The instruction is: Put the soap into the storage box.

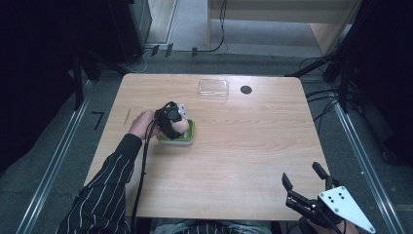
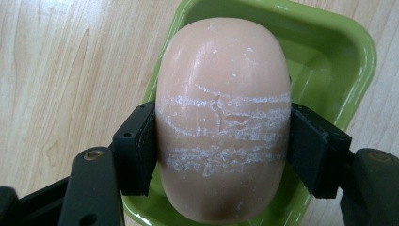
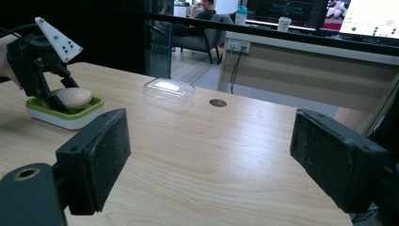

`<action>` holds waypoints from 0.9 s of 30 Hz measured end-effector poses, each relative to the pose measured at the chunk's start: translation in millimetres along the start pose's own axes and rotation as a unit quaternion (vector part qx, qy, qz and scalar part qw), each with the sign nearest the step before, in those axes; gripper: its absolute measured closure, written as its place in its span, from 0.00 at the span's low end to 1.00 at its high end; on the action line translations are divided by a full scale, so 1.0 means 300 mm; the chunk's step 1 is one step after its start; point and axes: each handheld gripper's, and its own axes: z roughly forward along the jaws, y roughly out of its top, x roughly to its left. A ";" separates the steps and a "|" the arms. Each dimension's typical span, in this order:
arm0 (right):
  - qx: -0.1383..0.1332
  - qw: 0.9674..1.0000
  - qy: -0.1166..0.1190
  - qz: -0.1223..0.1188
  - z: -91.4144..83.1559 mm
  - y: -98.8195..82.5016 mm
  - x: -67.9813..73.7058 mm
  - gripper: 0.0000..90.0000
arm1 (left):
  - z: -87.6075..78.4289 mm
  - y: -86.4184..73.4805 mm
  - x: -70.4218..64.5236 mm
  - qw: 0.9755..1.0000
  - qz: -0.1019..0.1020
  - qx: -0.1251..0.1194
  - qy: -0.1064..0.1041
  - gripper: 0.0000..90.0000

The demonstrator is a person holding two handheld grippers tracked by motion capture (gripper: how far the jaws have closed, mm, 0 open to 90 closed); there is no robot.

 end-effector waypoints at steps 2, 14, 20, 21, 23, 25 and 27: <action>0.000 1.000 0.000 0.000 0.000 0.000 0.000 0.15 | 0.003 0.000 0.001 1.000 -0.005 0.003 0.000 0.37; 0.000 1.000 0.000 0.001 -0.001 0.000 0.000 0.15 | 0.016 -0.006 0.005 1.000 -0.017 0.003 -0.003 0.37; 0.000 1.000 0.000 0.000 0.000 0.000 0.000 0.15 | 0.018 -0.007 0.007 1.000 -0.026 0.002 -0.004 0.37; 0.000 1.000 0.000 0.000 0.000 0.000 -0.001 0.15 | 0.019 -0.008 0.007 1.000 -0.030 0.000 -0.004 0.37; 0.000 1.000 0.000 0.000 0.000 0.000 0.000 0.15 | 0.020 -0.008 0.008 0.999 -0.039 0.001 -0.007 0.37; 0.000 1.000 0.000 0.000 0.000 0.000 0.000 0.15 | 0.020 -0.007 0.010 0.999 -0.040 0.003 -0.006 0.36; 0.000 1.000 0.000 0.001 -0.001 0.000 0.000 0.15 | 0.019 -0.007 0.010 0.999 -0.046 0.001 -0.004 0.36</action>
